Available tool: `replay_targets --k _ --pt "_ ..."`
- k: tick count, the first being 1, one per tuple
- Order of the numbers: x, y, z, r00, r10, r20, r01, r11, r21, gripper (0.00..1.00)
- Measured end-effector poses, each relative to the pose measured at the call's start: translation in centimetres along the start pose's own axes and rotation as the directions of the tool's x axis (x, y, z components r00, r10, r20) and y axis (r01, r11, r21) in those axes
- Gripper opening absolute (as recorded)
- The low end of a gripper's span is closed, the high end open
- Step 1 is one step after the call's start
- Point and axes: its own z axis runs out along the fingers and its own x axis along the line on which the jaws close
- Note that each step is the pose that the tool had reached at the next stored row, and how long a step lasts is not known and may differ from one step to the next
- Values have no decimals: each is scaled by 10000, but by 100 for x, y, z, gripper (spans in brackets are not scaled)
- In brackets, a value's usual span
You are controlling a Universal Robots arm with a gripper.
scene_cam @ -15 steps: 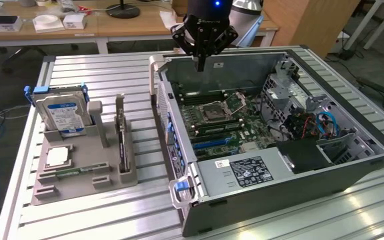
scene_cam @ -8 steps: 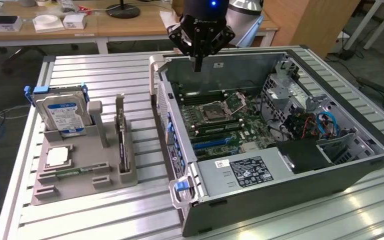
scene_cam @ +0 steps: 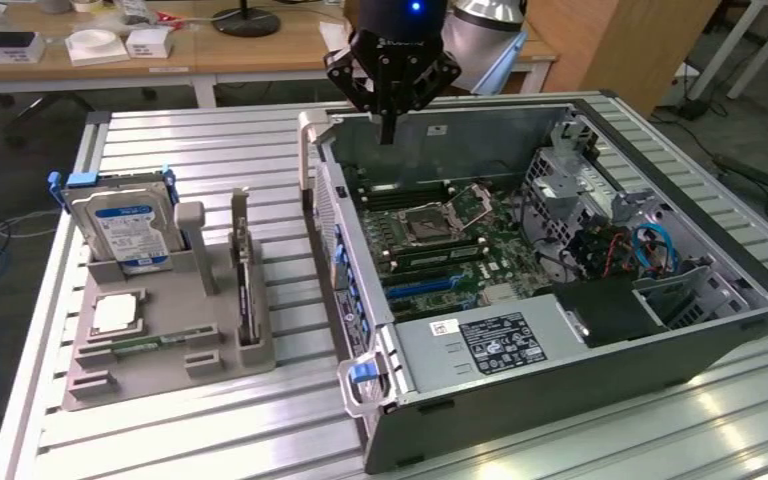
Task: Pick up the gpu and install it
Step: 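Reach for the gpu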
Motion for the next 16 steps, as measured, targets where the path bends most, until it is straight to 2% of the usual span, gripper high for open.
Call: replay_targets --k 16 --pt "149 -12 -4 10000 0 0 0 10000 0 10"
